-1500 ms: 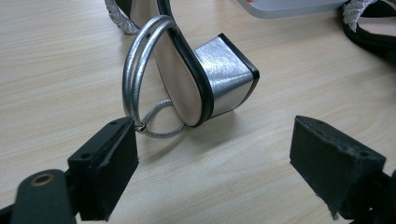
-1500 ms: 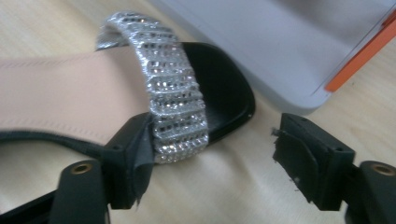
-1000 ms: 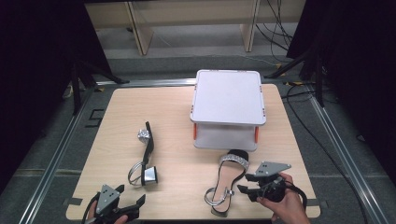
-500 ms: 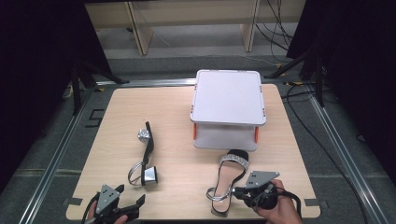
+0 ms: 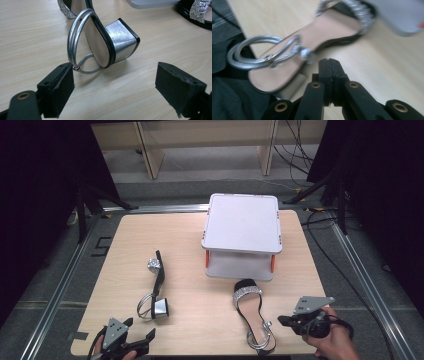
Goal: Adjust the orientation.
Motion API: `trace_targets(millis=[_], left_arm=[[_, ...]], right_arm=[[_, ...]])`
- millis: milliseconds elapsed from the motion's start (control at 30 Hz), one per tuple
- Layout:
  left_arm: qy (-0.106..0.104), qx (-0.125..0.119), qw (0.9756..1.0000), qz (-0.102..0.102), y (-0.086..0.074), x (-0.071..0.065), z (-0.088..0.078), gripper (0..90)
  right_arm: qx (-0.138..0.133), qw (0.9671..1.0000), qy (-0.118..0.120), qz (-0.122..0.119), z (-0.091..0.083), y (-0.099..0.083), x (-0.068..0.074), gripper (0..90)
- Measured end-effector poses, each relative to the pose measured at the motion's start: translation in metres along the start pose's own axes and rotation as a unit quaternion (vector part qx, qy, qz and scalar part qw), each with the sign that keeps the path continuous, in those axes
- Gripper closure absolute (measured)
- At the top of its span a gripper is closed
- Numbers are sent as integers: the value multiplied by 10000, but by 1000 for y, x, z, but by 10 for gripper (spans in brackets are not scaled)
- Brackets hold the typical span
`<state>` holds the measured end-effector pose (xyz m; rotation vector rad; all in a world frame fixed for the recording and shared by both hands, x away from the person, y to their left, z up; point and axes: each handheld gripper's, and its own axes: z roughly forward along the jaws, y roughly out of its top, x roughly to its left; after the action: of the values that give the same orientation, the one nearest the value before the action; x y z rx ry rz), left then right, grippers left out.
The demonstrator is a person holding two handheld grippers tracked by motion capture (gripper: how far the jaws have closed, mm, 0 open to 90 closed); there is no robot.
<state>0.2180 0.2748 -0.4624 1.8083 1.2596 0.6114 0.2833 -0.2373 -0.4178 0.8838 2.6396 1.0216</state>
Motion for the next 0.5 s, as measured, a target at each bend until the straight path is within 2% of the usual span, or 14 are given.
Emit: trace_targets(millis=[100,133,167,200,267,300,333,367,400,500], left_arm=[[0,-41,10000,-12,0,-1,1,151],[50,63,9999,116,0,1,0,151],[9,-44,10000,-12,0,0,1,151],[16,-2,10000,24,0,0,1,151],[23,10,10000,16,0,1,2,151],[16,-14,10000,-26,-1,0,2,151],[23,29,10000,39,0,1,1,151],[27,39,10000,22,0,1,1,152],[20,-43,10000,-48,-1,0,2,151],[22,11,10000,16,-1,1,2,152]], right_arm=[[-159,9997,-124,120,-7,-2,-7,886],[-270,9992,-94,295,-9,-2,-9,846],[-415,9979,-65,501,-10,-2,-9,818],[-458,9972,-2,583,-9,0,-7,773],[-470,9970,-83,615,-2,7,-2,606],[-425,9968,-81,673,2,11,3,564],[-401,9975,-75,574,6,15,7,507],[-401,9972,-99,618,13,23,16,400],[-380,9966,-130,719,17,27,21,359],[-303,9971,-156,681,24,33,29,298]])
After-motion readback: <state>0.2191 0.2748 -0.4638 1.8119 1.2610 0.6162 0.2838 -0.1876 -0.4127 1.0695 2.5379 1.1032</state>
